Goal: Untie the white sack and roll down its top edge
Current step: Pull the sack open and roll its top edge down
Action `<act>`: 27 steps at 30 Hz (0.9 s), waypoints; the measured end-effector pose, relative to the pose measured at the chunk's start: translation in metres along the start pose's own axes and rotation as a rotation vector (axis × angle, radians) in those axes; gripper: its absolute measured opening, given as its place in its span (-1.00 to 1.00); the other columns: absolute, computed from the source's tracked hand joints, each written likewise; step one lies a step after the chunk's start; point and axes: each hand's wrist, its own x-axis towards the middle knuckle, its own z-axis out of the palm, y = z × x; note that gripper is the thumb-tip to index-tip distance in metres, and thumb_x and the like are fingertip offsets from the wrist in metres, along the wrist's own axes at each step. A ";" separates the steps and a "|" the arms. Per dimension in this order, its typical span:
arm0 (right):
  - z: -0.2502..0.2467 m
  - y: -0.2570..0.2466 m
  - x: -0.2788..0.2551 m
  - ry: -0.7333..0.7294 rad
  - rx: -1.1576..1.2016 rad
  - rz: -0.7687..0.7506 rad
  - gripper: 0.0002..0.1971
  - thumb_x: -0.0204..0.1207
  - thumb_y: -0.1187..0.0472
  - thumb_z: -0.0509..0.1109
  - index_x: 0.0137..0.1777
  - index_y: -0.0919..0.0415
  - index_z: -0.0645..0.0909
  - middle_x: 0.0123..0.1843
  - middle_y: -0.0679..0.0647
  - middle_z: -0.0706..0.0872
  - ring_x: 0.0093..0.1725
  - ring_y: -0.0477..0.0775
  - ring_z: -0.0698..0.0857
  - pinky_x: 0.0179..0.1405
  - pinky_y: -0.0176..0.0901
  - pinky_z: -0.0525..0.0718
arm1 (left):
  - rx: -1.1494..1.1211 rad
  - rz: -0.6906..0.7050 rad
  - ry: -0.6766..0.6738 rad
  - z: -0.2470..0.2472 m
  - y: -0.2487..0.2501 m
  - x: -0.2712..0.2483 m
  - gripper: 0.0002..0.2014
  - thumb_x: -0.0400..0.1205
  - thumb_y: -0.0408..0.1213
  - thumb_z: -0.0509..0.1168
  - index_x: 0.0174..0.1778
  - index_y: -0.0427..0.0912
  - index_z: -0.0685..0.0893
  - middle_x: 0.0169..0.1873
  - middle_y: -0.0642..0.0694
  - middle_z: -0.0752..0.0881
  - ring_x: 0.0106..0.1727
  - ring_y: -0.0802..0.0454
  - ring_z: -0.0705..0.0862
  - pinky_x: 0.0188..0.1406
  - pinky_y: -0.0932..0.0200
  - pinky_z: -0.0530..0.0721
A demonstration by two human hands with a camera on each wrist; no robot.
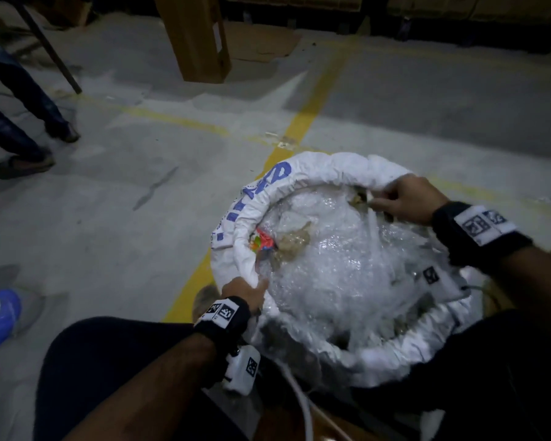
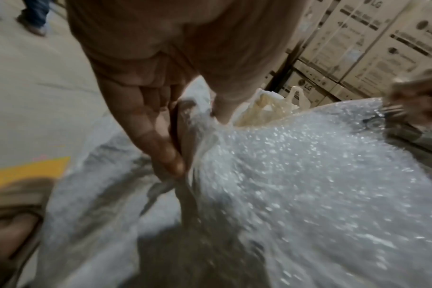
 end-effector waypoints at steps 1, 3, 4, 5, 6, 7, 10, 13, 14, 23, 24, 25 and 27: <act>0.010 0.007 -0.012 -0.034 0.067 0.043 -0.63 0.49 0.10 0.44 -0.54 0.16 0.62 -0.54 0.14 0.69 -0.54 0.05 0.59 -0.36 -0.15 0.56 | -0.036 -0.017 -0.012 0.001 0.001 -0.006 -0.36 0.65 0.22 0.08 0.30 -0.32 0.57 0.24 -0.24 0.67 0.26 -0.21 0.64 0.08 0.16 0.52; 0.031 0.023 -0.035 -0.106 0.153 0.171 -0.67 0.50 0.13 0.46 -0.49 0.22 0.67 -0.58 0.06 0.69 -0.67 -0.05 0.56 -0.50 -0.22 0.59 | -0.200 -0.073 -0.077 0.007 0.003 -0.006 -0.42 0.66 0.12 0.15 0.29 -0.38 0.57 0.12 -0.29 0.71 0.10 -0.23 0.72 0.09 0.10 0.65; 0.041 0.030 -0.046 -0.146 0.172 0.240 -0.67 0.50 0.11 0.46 -0.47 0.24 0.69 -0.58 0.05 0.70 -0.68 -0.06 0.55 -0.53 -0.25 0.59 | -0.341 -0.089 -0.123 0.011 0.003 -0.006 -0.46 0.65 0.05 0.20 0.26 -0.41 0.58 -0.02 -0.31 0.74 -0.06 -0.24 0.76 0.05 0.01 0.74; 0.050 0.036 -0.055 -0.191 0.183 0.306 -0.65 0.50 0.10 0.46 -0.47 0.26 0.70 -0.55 0.09 0.72 -0.67 -0.03 0.57 -0.53 -0.25 0.60 | -0.465 -0.111 -0.149 0.015 0.004 -0.005 -0.51 0.65 0.00 0.22 0.20 -0.42 0.58 -0.17 -0.31 0.73 -0.18 -0.24 0.78 -0.02 -0.14 0.77; 0.058 0.039 -0.063 -0.242 0.202 0.367 -0.64 0.50 0.09 0.46 -0.48 0.27 0.71 -0.51 0.14 0.74 -0.65 0.01 0.58 -0.54 -0.25 0.59 | -0.545 -0.137 -0.188 0.018 0.004 -0.004 -0.55 0.64 -0.01 0.23 0.13 -0.41 0.56 -0.26 -0.29 0.70 -0.20 -0.26 0.80 -0.05 -0.25 0.77; 0.063 0.041 -0.071 -0.293 0.229 0.420 -0.62 0.51 0.10 0.46 -0.50 0.28 0.70 -0.49 0.18 0.74 -0.66 0.02 0.58 -0.57 -0.27 0.58 | -0.589 -0.155 -0.228 0.020 0.005 -0.005 -0.57 0.64 -0.01 0.24 0.06 -0.39 0.53 -0.30 -0.29 0.68 -0.16 -0.31 0.80 -0.03 -0.32 0.74; 0.074 0.040 -0.092 -0.417 0.299 0.543 -0.60 0.55 0.16 0.42 -0.51 0.32 0.64 -0.65 0.10 0.66 -0.76 -0.05 0.50 -0.67 -0.35 0.51 | -0.696 -0.197 -0.288 0.025 0.009 -0.007 -0.61 0.65 -0.01 0.24 0.02 -0.35 0.47 -0.30 -0.30 0.63 -0.08 -0.38 0.76 0.03 -0.34 0.70; 0.076 0.036 -0.111 -0.472 0.418 0.577 -0.64 0.56 0.21 0.40 -0.46 0.34 0.59 -0.66 0.07 0.65 -0.76 -0.07 0.50 -0.68 -0.37 0.47 | -0.824 -0.201 -0.275 0.031 0.012 -0.003 -0.72 0.67 -0.17 0.23 0.03 -0.38 0.50 -0.28 -0.36 0.65 -0.27 -0.27 0.71 -0.20 -0.11 0.73; 0.074 0.036 -0.116 -0.462 0.447 0.556 -0.63 0.57 0.23 0.39 -0.47 0.34 0.58 -0.67 0.05 0.65 -0.76 -0.09 0.50 -0.71 -0.39 0.46 | -0.856 -0.194 -0.264 0.034 0.012 0.000 -0.74 0.65 -0.20 0.23 0.02 -0.39 0.53 -0.24 -0.38 0.67 -0.29 -0.26 0.71 -0.25 -0.06 0.72; 0.073 0.030 -0.138 -0.572 0.657 0.548 -0.68 0.56 0.16 0.41 -0.34 0.40 0.64 -0.50 0.19 0.72 -0.66 0.00 0.57 -0.64 -0.31 0.55 | -1.055 -0.186 -0.231 0.046 0.019 0.024 -0.86 0.67 -0.31 0.20 -0.02 -0.34 0.53 -0.23 -0.31 0.58 -0.39 -0.07 0.54 -0.50 0.22 0.49; 0.078 0.032 -0.139 -0.618 0.591 0.578 -0.68 0.57 0.16 0.40 -0.33 0.38 0.65 -0.47 0.19 0.75 -0.63 0.02 0.61 -0.60 -0.28 0.59 | -1.070 -0.181 -0.236 0.047 0.020 0.025 -0.84 0.68 -0.30 0.20 0.03 -0.35 0.53 -0.21 -0.31 0.60 -0.39 -0.10 0.56 -0.58 0.27 0.53; 0.085 0.034 -0.139 -0.652 0.529 0.629 -0.70 0.58 0.17 0.37 -0.31 0.37 0.66 -0.42 0.21 0.77 -0.58 0.04 0.66 -0.55 -0.25 0.62 | -1.088 -0.176 -0.241 0.048 0.022 0.026 -0.82 0.69 -0.29 0.20 0.07 -0.36 0.52 -0.18 -0.32 0.62 -0.37 -0.13 0.59 -0.62 0.27 0.57; 0.095 0.036 -0.143 -0.708 0.377 0.686 -0.77 0.57 0.25 0.33 -0.27 0.37 0.65 -0.19 0.29 0.81 -0.40 0.13 0.75 -0.48 -0.16 0.64 | -1.124 -0.164 -0.250 0.049 0.026 0.028 -0.79 0.70 -0.28 0.20 0.13 -0.36 0.53 -0.08 -0.33 0.65 -0.23 -0.20 0.66 -0.48 0.15 0.66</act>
